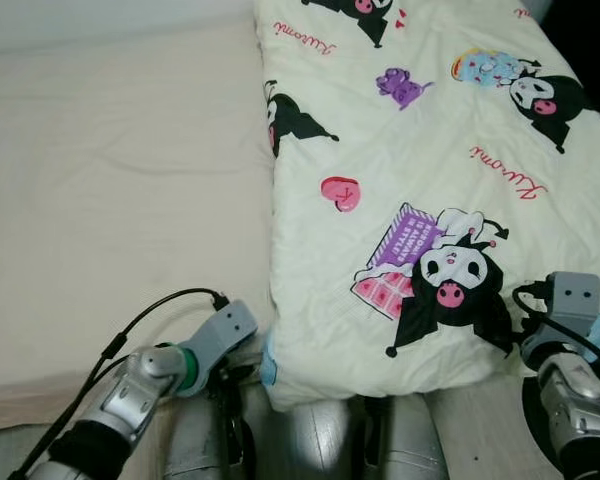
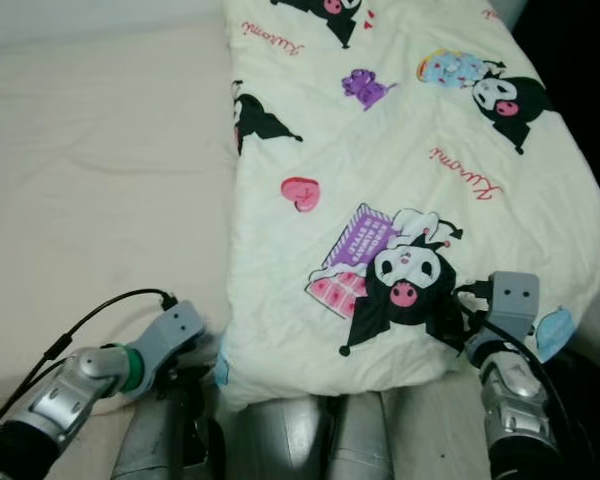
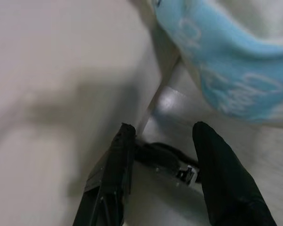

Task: Clean up the room

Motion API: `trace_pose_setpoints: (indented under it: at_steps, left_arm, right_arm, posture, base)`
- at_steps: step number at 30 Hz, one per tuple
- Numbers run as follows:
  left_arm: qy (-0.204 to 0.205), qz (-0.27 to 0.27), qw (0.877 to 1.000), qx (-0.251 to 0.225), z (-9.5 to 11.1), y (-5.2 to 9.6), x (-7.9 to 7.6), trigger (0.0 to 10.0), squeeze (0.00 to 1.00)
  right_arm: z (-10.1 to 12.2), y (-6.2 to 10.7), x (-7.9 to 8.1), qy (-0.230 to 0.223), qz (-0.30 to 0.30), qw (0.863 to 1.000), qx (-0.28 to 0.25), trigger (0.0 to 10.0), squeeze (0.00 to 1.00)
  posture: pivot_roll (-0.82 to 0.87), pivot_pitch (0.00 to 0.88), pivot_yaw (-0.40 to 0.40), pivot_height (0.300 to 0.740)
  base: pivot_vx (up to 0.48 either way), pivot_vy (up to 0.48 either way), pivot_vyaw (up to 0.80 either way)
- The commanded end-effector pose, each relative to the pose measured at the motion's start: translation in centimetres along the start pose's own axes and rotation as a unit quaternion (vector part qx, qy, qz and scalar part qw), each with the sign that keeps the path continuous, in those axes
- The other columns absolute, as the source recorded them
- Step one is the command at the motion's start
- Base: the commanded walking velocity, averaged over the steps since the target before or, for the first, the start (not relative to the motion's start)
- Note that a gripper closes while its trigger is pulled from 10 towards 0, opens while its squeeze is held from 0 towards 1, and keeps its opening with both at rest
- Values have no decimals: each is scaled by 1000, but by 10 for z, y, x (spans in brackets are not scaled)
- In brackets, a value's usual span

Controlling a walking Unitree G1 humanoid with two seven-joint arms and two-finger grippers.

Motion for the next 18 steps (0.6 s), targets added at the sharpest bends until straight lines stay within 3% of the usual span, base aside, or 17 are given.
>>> trace_pose_setpoints:
  at_steps: [1, 2, 3, 4, 5, 6, 7, 8, 10, 12, 13, 14, 15, 17, 18]
  left_arm:
    - [5, 22, 999, -49, 13, 13, 12, 10000, 0]
    - [8, 62, 994, -86, 26, 26, 29, 10000, 0]
    - [8, 62, 994, -86, 26, 26, 29, 10000, 0]
    - [7, 108, 987, -118, 37, 40, 46, 10000, 0]
    - [7, 108, 987, -118, 37, 40, 46, 10000, 0]
    - [8, 214, 961, -174, 58, 82, 81, 10000, 0]
    - [8, 214, 961, -174, 58, 82, 81, 10000, 0]
    - [4, 246, 950, -191, 64, 97, 89, 10000, 0]
    - [4, 246, 950, -191, 64, 97, 89, 10000, 0]
    - [5, 301, 926, -226, 77, 117, 96, 10000, 0]
    - [5, 301, 926, -226, 77, 117, 96, 10000, 0]
    - [6, 327, 912, -247, 85, 120, 93, 10000, 0]
    - [6, 327, 912, -247, 85, 120, 93, 10000, 0]
    - [-1, 366, 889, -275, 99, 117, 86, 10000, 0]
    - [-1, 366, 889, -275, 99, 117, 86, 10000, 0]
  right_arm:
    - [-6, 3, -2, 1, -2, 1000, 9, 10000, 0]
    - [-4, 3, -1, 2, 5, 1000, 2, 10000, 0]
    - [-4, 3, -1, 2, 5, 1000, 2, 10000, 0]
    - [-1, 3, 1, 3, 14, 1000, -7, 10000, 0]
    - [-1, 3, 1, 3, 14, 1000, -7, 10000, 0]
    - [14, 7, 12, 1, 49, 998, -49, 10000, 0]
    - [14, 7, 12, 1, 49, 998, -49, 10000, 0]
    - [20, 9, 17, -3, 62, 996, -67, 10000, 0]
    - [20, 9, 17, -3, 62, 996, -67, 10000, 0]
    - [40, 19, 41, -9, 109, 987, -118, 10000, 0]
    - [40, 19, 41, -9, 109, 987, -118, 10000, 0]
    - [52, 27, 59, -12, 133, 980, -146, 10000, 0]
    - [52, 27, 59, -12, 133, 980, -146, 10000, 0]
    - [68, 39, 90, -11, 168, 968, -184, 10000, 0]
    - [68, 39, 90, -11, 168, 968, -184, 10000, 0]
  posture:
    - [4, 192, 125, 605]
    - [6, 190, 126, 605]
    - [6, 190, 126, 605]
    - [5, 189, 127, 605]
    - [5, 189, 127, 605]
    - [11, 183, 122, 605]
    - [11, 183, 122, 605]
    - [12, 183, 120, 605]
    - [12, 183, 120, 605]
    - [7, 166, 104, 605]
    - [7, 166, 104, 605]
    - [0, 153, 91, 605]
    - [0, 153, 91, 605]
    - [-12, 129, 71, 605]
    - [-12, 129, 71, 605]
  base:
    - [0, 0, 0]
    - [0, 0, 0]
    - [0, 0, 0]
    - [0, 0, 0]
    - [0, 0, 0]
    - [0, 0, 0]
    - [0, 0, 0]
    - [0, 0, 0]
    - [0, 0, 0]
    - [0, 0, 0]
    - [0, 0, 0]
    - [0, 0, 0]
    - [0, 0, 0]
    - [0, 0, 0]
    - [0, 0, 0]
Point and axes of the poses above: a point about 5 cm out from each wrist's last joint towards the gripper, its own y axis pointing back from the gripper into the wrist, its own z axis along the axis of the wrist's last joint, x = y × z, the point moved 4 cm from there along -y, pointing out of the wrist towards the gripper, and after that the axes turned 1 degree about -y, right-handed, at the moved point
